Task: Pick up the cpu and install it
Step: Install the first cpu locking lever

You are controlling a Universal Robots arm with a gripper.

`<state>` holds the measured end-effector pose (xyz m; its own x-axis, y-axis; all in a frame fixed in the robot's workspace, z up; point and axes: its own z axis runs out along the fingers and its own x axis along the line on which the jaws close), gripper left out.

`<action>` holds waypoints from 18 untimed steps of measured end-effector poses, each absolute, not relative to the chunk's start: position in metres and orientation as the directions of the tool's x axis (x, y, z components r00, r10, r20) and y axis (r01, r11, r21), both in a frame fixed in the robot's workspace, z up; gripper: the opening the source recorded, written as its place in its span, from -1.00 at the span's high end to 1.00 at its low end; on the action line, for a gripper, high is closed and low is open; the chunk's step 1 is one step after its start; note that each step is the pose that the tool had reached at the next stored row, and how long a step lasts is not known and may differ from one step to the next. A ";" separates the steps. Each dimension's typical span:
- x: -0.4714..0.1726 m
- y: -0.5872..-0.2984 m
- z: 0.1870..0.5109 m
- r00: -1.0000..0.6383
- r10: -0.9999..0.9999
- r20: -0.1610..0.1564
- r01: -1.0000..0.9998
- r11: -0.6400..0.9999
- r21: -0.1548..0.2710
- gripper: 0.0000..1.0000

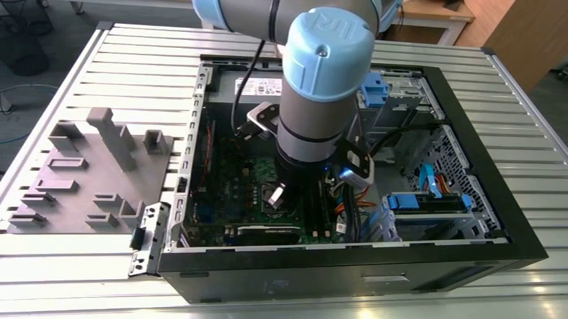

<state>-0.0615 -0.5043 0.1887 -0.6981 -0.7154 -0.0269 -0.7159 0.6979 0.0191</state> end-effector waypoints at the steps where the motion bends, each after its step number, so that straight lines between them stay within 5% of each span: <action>1: -0.061 -0.504 0.188 -0.698 -0.715 -0.027 -0.716 0.698 0.019 0.79; 18: -0.059 -0.504 0.198 -0.698 -0.715 -0.028 -0.716 0.698 0.020 0.79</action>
<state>-0.0588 -0.5042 0.1977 -0.6983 -0.7152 -0.0281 -0.7158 0.6981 0.0197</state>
